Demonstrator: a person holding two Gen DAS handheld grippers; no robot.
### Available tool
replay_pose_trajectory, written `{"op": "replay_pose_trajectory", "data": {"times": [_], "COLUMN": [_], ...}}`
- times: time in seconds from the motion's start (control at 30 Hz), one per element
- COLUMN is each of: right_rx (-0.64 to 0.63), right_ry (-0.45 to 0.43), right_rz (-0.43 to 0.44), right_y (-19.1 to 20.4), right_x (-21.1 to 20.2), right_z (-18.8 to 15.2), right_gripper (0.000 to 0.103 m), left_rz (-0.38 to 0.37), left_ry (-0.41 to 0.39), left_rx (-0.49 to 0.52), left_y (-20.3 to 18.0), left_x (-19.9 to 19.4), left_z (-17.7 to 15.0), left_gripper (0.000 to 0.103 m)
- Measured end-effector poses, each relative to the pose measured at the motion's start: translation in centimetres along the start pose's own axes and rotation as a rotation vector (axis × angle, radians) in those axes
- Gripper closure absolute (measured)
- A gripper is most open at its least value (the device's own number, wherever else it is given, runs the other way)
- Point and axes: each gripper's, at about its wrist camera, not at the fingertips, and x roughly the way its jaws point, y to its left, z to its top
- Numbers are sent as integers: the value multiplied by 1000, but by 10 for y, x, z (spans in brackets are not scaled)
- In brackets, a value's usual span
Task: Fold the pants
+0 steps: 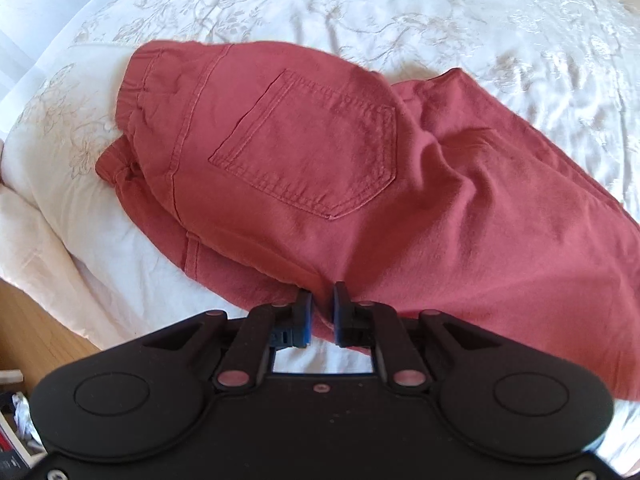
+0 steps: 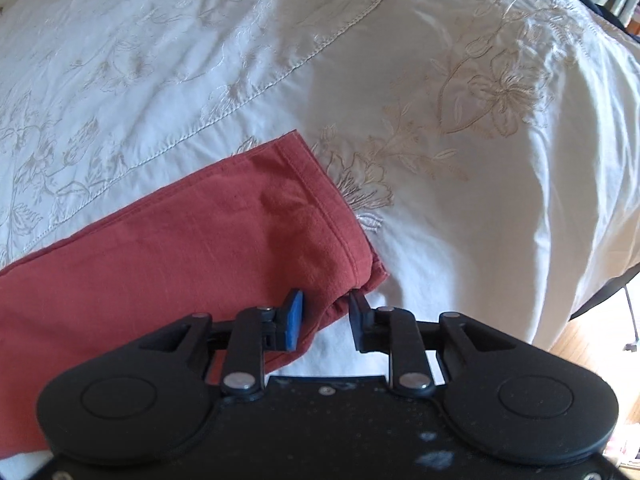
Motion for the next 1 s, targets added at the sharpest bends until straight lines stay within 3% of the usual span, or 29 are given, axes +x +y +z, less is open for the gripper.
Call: {"op": "replay_pose_trajectory", "data": {"times": [0.1, 0.2, 0.33, 0.47, 0.57, 0.63, 0.73, 0.87, 0.93, 1.0], "right_rx": [-41, -93, -179, -228, -282, -319, -355, -433, -492, -552], "right_ry": [-108, -183, -226, -231, -215, -194, -165, -159, -159, -166], "right_rz": [-12, 81, 175, 251, 295, 312, 360, 439, 471, 507], "right_y": [18, 48, 109, 165, 207, 228, 249, 283, 303, 324], "right_x": [-31, -59, -85, -99, -106, -109, -112, -122, -127, -133], "right_z": [0, -2, -3, -9, -22, -30, -40, -52, -56, -61], "right_gripper": [73, 73, 73, 73, 73, 73, 73, 72, 72, 72], "left_rz": [-63, -122, -160, -171, -150, -152, -175, -44, -14, -10], "left_ry": [-27, -66, -51, 57, 181, 197, 60, -183, -221, -189], "left_rx": [76, 91, 35, -23, 90, 151, 203, 177, 89, 16], "left_y": [4, 13, 28, 34, 22, 19, 24, 40, 60, 76], "left_x": [-24, -41, -40, -13, 15, 18, -7, -26, -16, 4], "left_z": [10, 29, 43, 17, -9, -20, -16, 24, 51, 72], "left_gripper": [82, 78, 78, 81, 82, 86, 82, 80, 80, 81]}}
